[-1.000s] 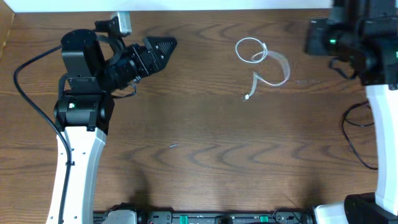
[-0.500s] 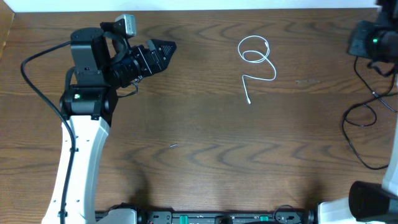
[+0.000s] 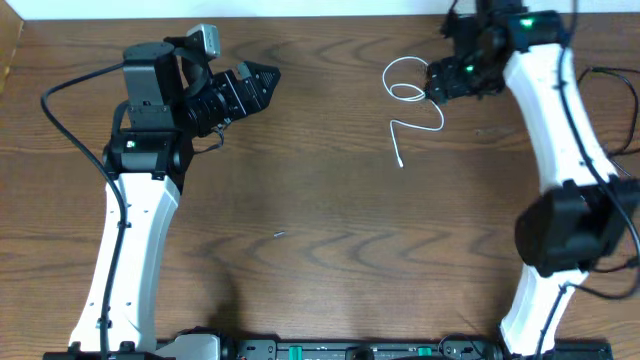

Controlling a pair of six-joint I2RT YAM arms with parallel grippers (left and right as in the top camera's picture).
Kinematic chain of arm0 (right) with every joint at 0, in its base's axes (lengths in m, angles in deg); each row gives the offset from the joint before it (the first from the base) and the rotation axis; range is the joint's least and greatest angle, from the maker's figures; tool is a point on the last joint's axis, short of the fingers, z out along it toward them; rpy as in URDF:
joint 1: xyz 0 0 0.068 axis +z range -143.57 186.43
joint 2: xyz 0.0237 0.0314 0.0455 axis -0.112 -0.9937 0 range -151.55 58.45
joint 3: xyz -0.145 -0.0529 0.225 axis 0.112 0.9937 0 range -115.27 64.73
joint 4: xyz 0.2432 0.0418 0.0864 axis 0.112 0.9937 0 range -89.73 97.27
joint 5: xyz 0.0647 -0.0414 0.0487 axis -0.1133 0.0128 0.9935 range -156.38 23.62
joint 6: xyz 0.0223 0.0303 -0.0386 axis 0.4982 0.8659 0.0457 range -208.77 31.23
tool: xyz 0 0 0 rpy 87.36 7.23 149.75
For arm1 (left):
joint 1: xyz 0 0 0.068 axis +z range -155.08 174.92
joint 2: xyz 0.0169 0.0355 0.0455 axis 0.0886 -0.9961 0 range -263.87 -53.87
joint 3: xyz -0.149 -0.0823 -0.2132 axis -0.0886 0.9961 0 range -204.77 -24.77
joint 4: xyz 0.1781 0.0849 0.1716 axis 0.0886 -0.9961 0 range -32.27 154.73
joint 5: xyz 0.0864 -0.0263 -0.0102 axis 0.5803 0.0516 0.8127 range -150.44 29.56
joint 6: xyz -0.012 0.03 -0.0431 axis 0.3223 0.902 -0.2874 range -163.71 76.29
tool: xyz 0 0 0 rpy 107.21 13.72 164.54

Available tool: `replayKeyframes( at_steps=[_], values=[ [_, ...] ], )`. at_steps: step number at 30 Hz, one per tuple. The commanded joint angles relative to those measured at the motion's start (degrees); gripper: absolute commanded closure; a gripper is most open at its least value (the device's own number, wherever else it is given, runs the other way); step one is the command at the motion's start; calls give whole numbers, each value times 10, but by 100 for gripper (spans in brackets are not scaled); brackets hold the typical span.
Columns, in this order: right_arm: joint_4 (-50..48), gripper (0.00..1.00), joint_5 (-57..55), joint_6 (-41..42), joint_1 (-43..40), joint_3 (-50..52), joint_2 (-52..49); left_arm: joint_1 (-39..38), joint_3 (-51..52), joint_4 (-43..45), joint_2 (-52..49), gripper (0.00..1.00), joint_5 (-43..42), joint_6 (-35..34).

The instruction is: Untangle cables

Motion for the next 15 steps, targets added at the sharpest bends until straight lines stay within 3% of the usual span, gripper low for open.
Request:
replayKeyframes(
  at_steps=[1, 3, 4, 10, 12, 14, 15],
  values=[
    [-29, 31, 9, -37, 8, 1, -52, -1, -2, -1, -6, 18, 5, 11],
    [-41, 59, 14, -36, 9, 1, -68, -1, -2, -1, -6, 18, 5, 11],
    [-46, 66, 21, -35, 9, 1, -73, -1, -2, -1, -6, 18, 5, 11],
    [-94, 67, 34, -24, 18, 3, -80, -1, -2, -1, -6, 18, 5, 11],
    [-99, 76, 34, -24, 19, 3, -82, -1, -2, -1, -6, 18, 5, 11],
    [-96, 99, 34, -21, 19, 5, -85, -1, -2, -1, -6, 18, 5, 11],
    [-89, 99, 34, -22, 19, 5, -85, -1, -2, -1, -6, 18, 5, 11]
  ],
)
